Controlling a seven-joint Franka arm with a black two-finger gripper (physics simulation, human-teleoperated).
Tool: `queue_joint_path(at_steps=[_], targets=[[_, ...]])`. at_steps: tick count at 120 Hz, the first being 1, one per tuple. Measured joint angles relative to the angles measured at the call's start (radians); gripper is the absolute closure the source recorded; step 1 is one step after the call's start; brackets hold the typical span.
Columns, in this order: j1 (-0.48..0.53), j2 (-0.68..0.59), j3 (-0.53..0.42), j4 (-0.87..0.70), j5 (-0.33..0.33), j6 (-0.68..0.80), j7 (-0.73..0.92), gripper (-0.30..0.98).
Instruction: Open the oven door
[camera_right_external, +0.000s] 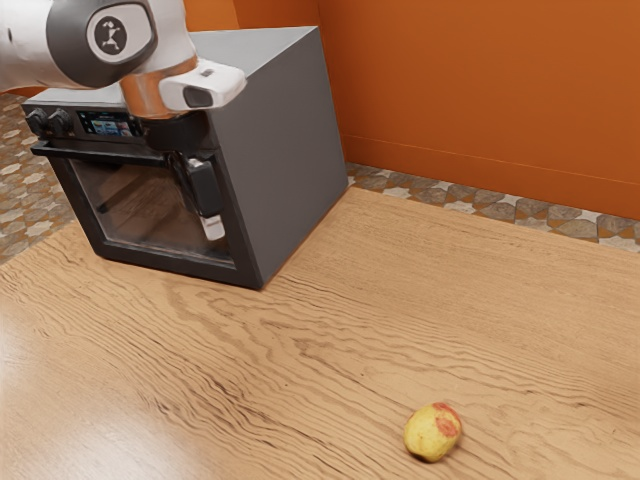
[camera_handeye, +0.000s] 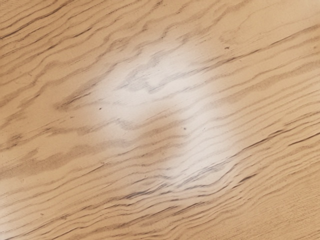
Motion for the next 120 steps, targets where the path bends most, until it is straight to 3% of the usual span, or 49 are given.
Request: queue_joint_path(at_steps=[66,76,84,90,96,102,111,120], targets=[[0.007,-0.001,-0.001,0.001,0.0,0.107,0.245,0.0],[-0.012,-0.105,-0.01,0.041,0.009,0.112,0.277,0.0],[-0.03,-0.21,-0.033,0.102,0.055,0.114,0.4,0.0],[-0.043,-0.222,-0.041,0.109,0.173,0.113,0.512,0.0],[-0.053,-0.23,-0.003,0.109,0.272,0.113,0.616,0.0],[-0.048,-0.234,0.086,0.097,0.304,0.125,0.72,0.0],[-0.022,-0.199,0.221,0.02,0.274,0.187,0.877,0.0],[0.027,-0.152,0.276,-0.055,0.224,0.277,1.025,0.0]])
